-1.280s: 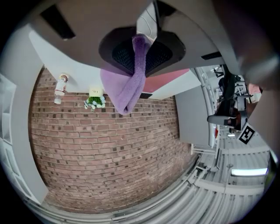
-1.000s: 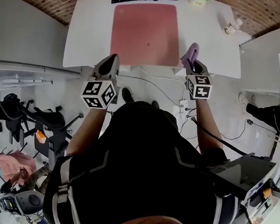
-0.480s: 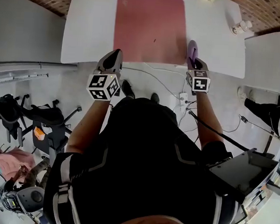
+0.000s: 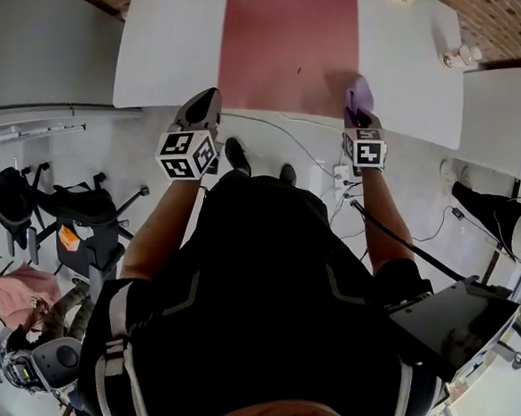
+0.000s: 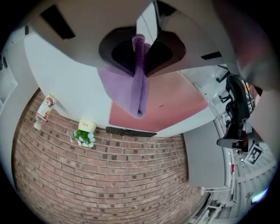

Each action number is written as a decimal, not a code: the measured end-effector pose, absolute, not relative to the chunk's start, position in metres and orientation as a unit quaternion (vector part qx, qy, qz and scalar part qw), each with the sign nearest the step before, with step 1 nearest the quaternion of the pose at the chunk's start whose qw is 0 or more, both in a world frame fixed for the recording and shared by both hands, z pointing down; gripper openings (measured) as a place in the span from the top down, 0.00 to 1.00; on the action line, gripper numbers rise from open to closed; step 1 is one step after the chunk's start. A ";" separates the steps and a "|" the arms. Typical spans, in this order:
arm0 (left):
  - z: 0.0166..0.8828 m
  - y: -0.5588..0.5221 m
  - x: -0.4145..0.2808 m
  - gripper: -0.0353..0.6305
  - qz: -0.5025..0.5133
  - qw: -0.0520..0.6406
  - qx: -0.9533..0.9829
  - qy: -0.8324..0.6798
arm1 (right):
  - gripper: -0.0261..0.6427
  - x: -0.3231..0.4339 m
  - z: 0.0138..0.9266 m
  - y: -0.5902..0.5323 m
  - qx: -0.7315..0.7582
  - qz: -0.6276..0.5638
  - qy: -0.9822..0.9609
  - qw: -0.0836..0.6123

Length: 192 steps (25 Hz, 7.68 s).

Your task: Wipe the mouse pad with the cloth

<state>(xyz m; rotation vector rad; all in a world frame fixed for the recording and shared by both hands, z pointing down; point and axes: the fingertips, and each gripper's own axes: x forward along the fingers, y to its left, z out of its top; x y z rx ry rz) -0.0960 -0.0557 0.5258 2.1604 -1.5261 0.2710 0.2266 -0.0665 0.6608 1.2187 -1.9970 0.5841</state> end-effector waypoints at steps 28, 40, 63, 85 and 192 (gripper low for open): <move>0.519 -0.049 -0.159 0.94 0.070 0.255 0.780 -0.568 | 0.88 0.071 0.663 -0.057 0.362 0.237 -0.819 0.375; 0.518 -0.043 -0.201 0.94 0.054 0.257 0.766 -0.586 | 0.88 -0.019 0.661 -0.047 0.302 0.249 -0.842 0.372; 0.505 -0.082 -0.202 0.94 0.055 0.241 0.810 -0.532 | 0.88 -0.101 0.590 -0.081 0.300 0.324 -0.862 0.247; 0.486 -0.149 -0.075 0.94 0.101 0.220 0.843 -0.481 | 0.88 0.290 0.604 -0.150 0.615 0.282 -0.684 0.272; 0.480 -0.177 -0.074 0.94 0.099 0.216 0.821 -0.519 | 0.88 0.233 0.577 -0.303 0.520 0.374 -0.752 0.154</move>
